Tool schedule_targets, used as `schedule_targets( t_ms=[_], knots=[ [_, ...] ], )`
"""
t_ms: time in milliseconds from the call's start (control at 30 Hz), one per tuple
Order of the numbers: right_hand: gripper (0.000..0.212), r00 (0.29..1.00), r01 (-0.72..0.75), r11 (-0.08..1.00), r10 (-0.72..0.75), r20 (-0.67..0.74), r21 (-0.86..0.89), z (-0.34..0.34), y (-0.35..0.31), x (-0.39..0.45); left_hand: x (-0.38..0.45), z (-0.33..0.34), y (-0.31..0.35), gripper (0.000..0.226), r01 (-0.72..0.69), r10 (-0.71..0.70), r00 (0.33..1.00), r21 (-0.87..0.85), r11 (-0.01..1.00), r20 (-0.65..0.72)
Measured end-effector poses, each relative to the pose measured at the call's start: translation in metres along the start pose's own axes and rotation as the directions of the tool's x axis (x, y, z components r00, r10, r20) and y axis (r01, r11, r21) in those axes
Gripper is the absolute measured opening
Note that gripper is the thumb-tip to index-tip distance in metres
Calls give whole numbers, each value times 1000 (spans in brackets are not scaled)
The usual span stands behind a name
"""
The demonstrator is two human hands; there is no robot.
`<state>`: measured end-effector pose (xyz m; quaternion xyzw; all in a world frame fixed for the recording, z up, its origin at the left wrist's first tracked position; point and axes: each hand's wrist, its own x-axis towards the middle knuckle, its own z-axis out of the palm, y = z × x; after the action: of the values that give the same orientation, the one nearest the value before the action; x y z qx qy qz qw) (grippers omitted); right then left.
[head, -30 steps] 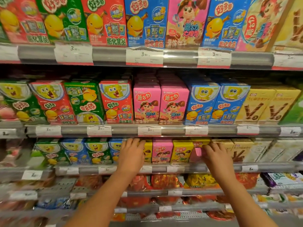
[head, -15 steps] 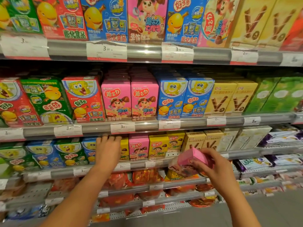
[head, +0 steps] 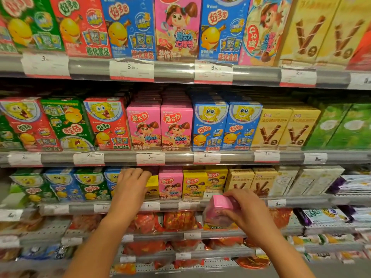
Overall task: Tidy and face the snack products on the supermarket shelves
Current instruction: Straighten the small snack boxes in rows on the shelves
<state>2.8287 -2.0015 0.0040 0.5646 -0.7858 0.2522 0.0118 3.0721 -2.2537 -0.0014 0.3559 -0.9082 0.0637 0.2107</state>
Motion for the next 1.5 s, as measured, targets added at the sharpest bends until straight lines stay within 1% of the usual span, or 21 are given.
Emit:
schedule_targets(
  t_ms=[67,133,200,267,333,533,633,733,933,1133,1233,1400,1500],
  knots=[
    [42,998,52,999,-52,38,-1,6,-8,11,-15,-7,-2,49,52,-52,999,-36,998,-5],
    [44,994,100,995,-100,44,12,14,-20,24,-35,-13,-6,47,162,-163,987,-108,981,2],
    [46,990,138,990,-139,38,26,24,-37,38,-57,-19,-9,45,282,-285,958,-191,940,10],
    [47,987,161,985,-162,14,59,34,-57,52,-79,-26,-14,44,336,-354,935,-262,905,-21],
    [48,982,187,981,-185,-32,49,44,-77,67,-99,-34,-18,45,342,-369,929,-299,891,-37],
    [45,955,256,955,-274,-115,-151,75,-124,99,-122,-53,-45,42,381,-400,916,-293,877,-5],
    [48,928,301,918,-344,-140,-259,88,-141,105,-125,-58,-60,42,373,-391,921,-314,873,9],
    [47,923,303,903,-357,-142,-304,99,-156,111,-126,-59,-74,43,343,-362,932,-319,883,2],
    [39,955,226,905,-279,-101,-360,117,-173,121,-121,-63,-94,42,251,-277,960,-338,907,-31],
    [45,986,133,908,-161,-38,-398,138,-180,130,-119,-64,-110,39,191,-206,978,-388,902,2],
    [44,989,99,900,-136,-56,-424,150,-179,128,-117,-63,-120,38,169,-179,984,-408,897,15],
    [49,988,75,888,-126,-84,-454,163,-179,130,-113,-59,-132,38,145,-143,989,-401,905,35],
    [36,989,30,873,-96,-112,-487,163,-182,135,-111,-56,-136,37,140,-134,990,-403,904,43]
  ],
)
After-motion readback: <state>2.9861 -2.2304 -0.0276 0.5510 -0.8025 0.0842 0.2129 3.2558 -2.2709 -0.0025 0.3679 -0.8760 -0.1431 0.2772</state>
